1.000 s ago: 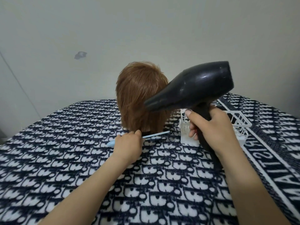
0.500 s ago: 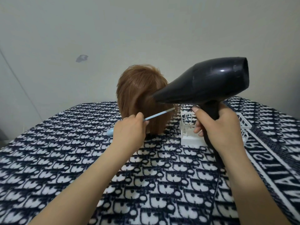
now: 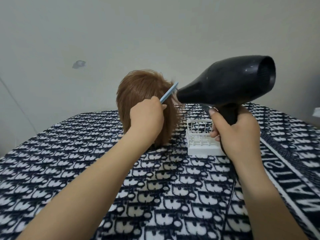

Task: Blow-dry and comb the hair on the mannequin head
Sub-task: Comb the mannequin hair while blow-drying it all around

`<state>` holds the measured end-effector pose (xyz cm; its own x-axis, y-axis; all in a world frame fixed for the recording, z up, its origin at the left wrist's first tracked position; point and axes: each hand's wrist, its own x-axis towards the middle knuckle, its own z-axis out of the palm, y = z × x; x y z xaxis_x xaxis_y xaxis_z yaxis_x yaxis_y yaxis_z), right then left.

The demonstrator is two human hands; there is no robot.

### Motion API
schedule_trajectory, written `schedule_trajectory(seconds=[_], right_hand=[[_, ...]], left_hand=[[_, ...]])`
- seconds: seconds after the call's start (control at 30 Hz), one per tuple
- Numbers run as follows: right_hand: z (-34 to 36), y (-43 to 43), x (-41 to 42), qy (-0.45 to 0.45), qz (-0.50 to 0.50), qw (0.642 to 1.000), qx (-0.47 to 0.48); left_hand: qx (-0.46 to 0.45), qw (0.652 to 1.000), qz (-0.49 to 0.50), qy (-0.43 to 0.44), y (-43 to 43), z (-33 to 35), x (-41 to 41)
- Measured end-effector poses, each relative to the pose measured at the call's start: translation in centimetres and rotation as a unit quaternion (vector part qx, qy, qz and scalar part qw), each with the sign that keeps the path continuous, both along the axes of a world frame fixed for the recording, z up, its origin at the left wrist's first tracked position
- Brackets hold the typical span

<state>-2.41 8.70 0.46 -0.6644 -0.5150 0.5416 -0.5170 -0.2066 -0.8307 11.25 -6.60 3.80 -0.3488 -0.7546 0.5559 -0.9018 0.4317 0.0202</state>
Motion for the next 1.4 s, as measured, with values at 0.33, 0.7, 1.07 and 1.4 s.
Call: schedule_trajectory(seconds=[0.33, 0.7, 1.07, 1.4], right_hand=[[0.1, 0.0, -1.3, -0.047, 0.034, 0.998, 0.010], [-0.3, -0.2, -2.0, -0.047, 0.070, 0.993, 0.081], [-0.3, -0.4, -1.9, 0.031, -0.001, 0.993, 0.118], [-0.1, -0.4, -1.3, -0.016, 0.047, 0.997, 0.053]], left_hand=[[0.092, 0.989, -0.007, -0.112, -0.6, -5.1, -1.7], [0.081, 0.958, -0.008, -0.274, -1.2, -9.8, -0.5], [0.105, 0.980, -0.044, -0.165, -0.4, -11.3, 1.1], [0.070, 0.995, -0.069, -0.036, 1.0, -9.6, 3.6]])
